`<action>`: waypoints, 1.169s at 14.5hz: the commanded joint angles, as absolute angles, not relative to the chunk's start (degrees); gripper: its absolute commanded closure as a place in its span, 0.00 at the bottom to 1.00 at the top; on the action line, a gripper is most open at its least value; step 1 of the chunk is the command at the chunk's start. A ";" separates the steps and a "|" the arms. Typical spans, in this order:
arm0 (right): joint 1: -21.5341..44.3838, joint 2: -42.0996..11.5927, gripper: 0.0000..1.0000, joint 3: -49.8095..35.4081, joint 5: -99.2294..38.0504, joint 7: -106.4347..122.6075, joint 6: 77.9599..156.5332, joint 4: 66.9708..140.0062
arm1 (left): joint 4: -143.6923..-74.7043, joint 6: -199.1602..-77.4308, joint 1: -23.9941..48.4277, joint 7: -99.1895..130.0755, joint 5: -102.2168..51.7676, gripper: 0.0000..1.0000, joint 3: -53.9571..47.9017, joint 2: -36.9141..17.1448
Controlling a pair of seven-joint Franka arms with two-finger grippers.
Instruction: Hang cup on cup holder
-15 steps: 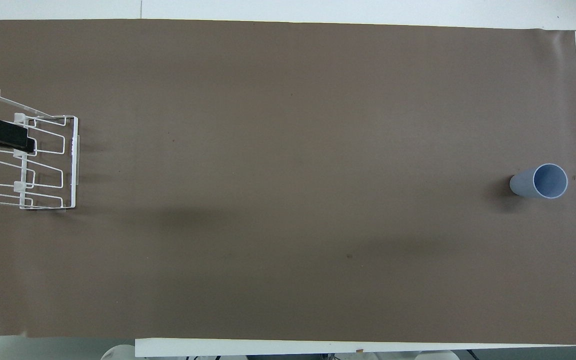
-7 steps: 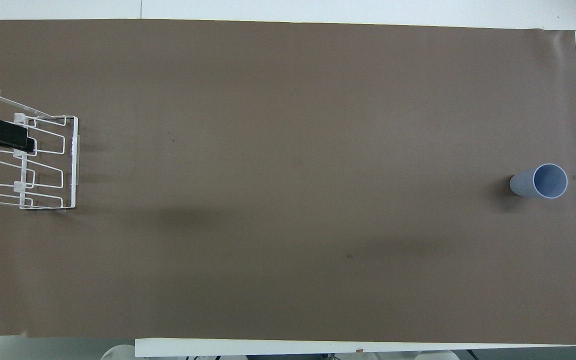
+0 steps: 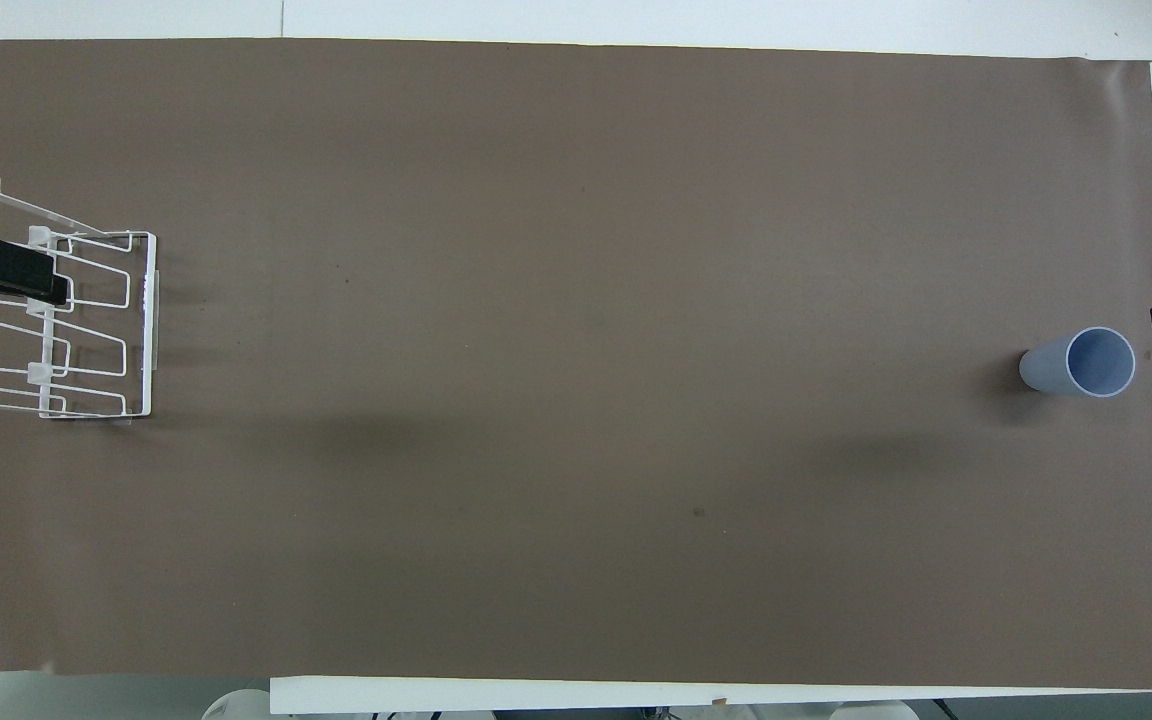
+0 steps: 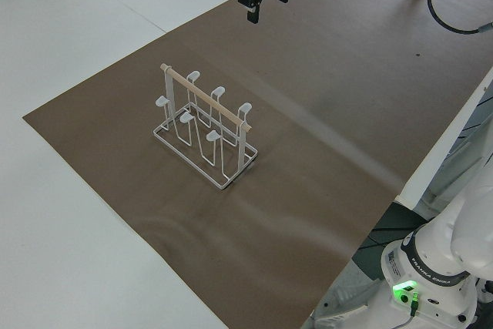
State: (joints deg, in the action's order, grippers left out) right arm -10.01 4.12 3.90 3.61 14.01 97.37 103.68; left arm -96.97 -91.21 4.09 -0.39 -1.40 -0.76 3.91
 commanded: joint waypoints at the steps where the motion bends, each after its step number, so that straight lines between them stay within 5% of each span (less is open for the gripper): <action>1: -13.08 4.41 0.00 3.69 2.55 15.55 104.57 112.04 | -96.68 -90.97 3.60 0.17 -1.76 0.00 -0.97 3.69; 7: -20.20 -4.65 0.00 3.60 2.55 25.20 118.21 118.74 | -96.68 -90.53 3.69 1.05 -1.76 0.00 -0.97 3.78; 12: -20.92 -5.10 0.02 3.69 2.55 26.28 122.33 121.46 | -96.68 -90.44 3.78 1.49 -1.76 0.00 -1.05 3.87; 14: -20.83 -6.32 0.13 3.69 2.55 26.19 123.13 121.55 | -96.77 -90.44 3.78 1.49 -1.76 0.00 -0.97 3.87; 17: -20.22 -6.33 0.64 3.60 2.55 25.75 123.05 121.46 | -97.12 -90.44 3.69 1.49 -1.76 0.00 -0.97 4.04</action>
State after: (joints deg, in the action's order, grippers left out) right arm -20.01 -6.64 4.01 3.57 24.99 122.02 120.65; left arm -97.02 -91.10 4.09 0.83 -1.40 -0.78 3.86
